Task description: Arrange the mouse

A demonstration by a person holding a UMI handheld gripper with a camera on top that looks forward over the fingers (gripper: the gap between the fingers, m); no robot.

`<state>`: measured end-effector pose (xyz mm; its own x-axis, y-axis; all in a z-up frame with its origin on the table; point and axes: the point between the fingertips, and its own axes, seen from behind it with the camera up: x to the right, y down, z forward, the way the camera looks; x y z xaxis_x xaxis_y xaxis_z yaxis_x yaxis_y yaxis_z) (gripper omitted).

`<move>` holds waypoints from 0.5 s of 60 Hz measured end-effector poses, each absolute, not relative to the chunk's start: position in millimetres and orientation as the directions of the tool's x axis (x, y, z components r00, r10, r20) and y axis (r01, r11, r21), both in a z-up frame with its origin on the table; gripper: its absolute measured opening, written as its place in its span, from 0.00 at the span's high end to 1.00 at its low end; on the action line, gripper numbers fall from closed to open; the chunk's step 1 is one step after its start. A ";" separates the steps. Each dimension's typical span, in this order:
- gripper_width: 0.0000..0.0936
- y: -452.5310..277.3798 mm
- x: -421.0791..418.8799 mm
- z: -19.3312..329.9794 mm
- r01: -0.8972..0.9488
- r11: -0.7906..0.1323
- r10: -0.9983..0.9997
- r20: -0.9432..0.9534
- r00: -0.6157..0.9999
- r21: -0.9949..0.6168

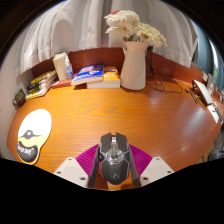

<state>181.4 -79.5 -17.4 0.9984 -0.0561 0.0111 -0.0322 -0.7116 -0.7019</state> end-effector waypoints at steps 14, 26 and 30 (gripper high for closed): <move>0.59 -78.7 180.9 -16.4 -0.079 -0.714 -0.107 -0.003 0.994 -0.696; 0.64 -70.3 181.7 6.4 -0.129 -0.730 -0.167 -0.008 0.986 -0.672; 0.64 -56.3 178.2 43.6 -0.135 -0.692 -0.182 -0.010 0.983 -0.709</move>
